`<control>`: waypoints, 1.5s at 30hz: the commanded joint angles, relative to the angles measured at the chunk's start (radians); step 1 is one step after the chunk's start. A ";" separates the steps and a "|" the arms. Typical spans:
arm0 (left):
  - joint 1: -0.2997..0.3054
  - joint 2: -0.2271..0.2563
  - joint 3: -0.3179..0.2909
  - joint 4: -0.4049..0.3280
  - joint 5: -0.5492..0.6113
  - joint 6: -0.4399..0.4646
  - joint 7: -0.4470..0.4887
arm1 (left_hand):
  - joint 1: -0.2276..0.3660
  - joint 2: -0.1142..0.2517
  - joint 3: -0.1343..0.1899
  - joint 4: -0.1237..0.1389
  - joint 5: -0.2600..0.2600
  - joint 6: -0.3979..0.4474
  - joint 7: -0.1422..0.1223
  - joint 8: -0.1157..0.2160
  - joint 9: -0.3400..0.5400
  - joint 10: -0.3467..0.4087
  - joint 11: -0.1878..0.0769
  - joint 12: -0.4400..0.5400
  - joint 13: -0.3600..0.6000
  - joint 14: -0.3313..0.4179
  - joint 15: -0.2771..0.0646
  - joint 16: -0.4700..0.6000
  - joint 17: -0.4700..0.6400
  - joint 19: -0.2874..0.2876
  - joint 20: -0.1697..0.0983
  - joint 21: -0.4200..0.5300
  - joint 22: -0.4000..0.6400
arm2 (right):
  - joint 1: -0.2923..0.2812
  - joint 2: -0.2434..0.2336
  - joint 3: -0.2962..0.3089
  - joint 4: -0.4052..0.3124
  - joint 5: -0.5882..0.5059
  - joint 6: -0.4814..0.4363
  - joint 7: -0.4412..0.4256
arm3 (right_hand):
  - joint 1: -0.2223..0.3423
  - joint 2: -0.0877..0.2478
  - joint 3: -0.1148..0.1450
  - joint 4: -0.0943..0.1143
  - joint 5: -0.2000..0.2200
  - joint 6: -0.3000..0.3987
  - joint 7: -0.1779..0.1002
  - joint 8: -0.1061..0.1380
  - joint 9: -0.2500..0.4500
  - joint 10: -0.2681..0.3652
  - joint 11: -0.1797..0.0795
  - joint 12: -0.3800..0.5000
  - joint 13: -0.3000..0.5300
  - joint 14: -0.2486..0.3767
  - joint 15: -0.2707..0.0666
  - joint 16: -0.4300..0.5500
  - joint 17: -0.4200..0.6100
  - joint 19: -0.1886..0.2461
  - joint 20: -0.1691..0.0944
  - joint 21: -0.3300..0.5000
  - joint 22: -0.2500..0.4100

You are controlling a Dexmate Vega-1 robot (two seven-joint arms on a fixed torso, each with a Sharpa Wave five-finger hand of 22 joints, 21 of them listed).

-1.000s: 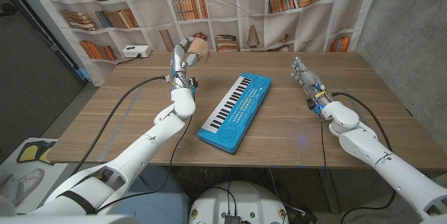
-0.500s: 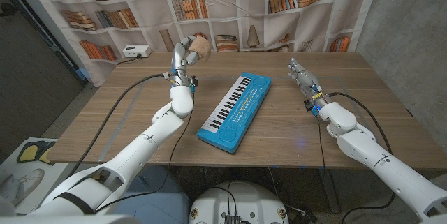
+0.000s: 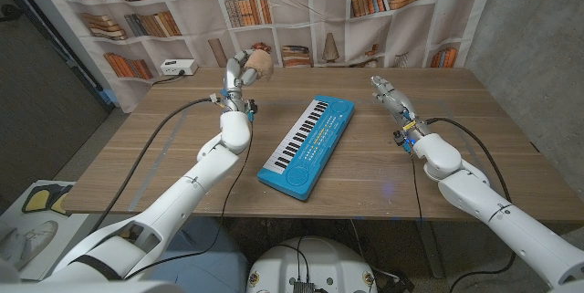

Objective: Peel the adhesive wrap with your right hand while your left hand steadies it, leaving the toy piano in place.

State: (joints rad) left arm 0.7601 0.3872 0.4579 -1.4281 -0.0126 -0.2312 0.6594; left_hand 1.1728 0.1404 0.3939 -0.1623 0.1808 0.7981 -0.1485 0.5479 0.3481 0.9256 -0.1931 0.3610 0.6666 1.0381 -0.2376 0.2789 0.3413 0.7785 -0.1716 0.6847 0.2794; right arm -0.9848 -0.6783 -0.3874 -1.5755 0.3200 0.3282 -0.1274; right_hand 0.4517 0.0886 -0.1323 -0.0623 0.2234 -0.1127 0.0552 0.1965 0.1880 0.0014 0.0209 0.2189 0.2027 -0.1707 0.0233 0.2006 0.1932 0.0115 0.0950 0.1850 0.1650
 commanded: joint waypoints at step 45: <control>0.010 0.001 -0.012 -0.026 -0.038 -0.052 -0.056 | 0.000 0.001 -0.003 0.003 0.003 0.017 -0.012 0.018 0.041 0.033 -0.010 -0.018 -0.001 0.024 -0.002 -0.013 0.004 -0.022 -0.002 0.062 -0.023 | -0.007 -0.028 -0.033 -0.173 -0.338 -0.052 -0.135 | 0.194 0.004 0.060 -0.092 -0.012 0.085 0.035 0.030 0.004 0.079 0.021 0.015 0.005 0.081 -0.005 0.022 -0.003 0.145 -0.077 0.021 0.000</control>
State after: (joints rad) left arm 0.7632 0.4098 0.4568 -1.4612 -0.0214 -0.2527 0.6067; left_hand 1.1671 0.1347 0.3939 -0.1622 0.1808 0.7969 -0.1535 0.5593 0.3481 0.9365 -0.1931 0.3454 0.6667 1.0493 -0.2409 0.2698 0.3447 0.7535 -0.1714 0.7398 0.2551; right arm -0.9912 -0.7074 -0.4187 -1.7378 0.0561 0.2689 -0.2256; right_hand 0.6270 0.0901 -0.0784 -0.1492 0.2156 -0.0390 0.0824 0.2210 0.1880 0.0653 0.0404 0.2266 0.2090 -0.1033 0.0150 0.2153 0.1905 0.1318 0.0347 0.1967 0.1628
